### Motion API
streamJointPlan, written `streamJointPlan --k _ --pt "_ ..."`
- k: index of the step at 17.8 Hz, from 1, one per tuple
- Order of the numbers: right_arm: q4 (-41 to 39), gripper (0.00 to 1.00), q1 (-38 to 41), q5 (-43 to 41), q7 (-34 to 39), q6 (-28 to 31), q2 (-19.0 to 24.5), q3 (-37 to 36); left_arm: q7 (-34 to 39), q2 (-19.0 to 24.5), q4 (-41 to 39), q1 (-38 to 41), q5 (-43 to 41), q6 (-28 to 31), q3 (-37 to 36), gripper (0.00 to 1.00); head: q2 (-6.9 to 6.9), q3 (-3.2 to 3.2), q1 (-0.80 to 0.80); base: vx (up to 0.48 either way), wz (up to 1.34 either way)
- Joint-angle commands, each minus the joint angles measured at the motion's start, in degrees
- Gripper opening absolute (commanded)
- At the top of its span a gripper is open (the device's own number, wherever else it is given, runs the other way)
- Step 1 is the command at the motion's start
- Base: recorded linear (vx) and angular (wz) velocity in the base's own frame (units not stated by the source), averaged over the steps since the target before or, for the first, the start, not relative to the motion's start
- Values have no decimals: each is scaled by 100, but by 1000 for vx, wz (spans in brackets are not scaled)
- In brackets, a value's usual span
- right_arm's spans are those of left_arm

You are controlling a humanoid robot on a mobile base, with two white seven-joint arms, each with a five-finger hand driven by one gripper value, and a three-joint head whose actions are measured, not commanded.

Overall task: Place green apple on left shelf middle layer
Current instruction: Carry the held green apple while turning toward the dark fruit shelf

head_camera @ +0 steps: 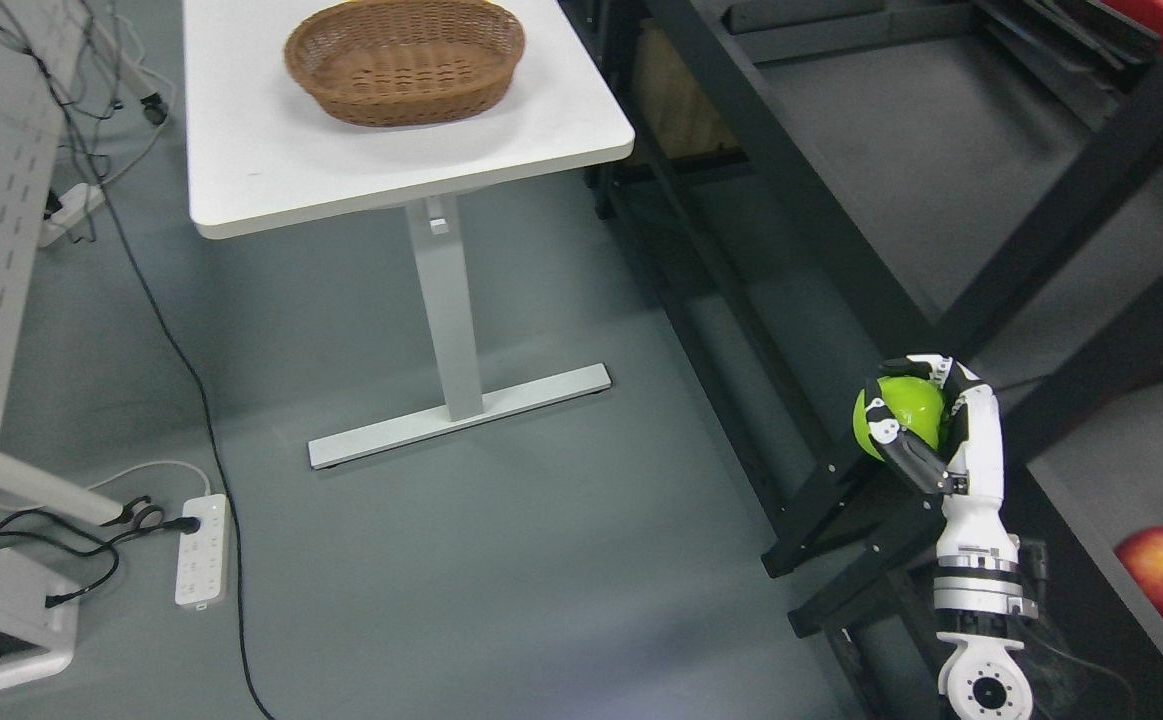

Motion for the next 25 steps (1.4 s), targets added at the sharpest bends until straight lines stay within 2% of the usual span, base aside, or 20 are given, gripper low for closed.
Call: streamJointPlan --k 1,25 --pt "3 0 -13 2 4 6 -100 11 1 100 0 0 0 2 0 100 0 0 0 -120 -698" --pt "12 0 -30 2 -13 93 -100 -41 1 100 0 0 0 2 0 100 0 0 0 -11 -472"
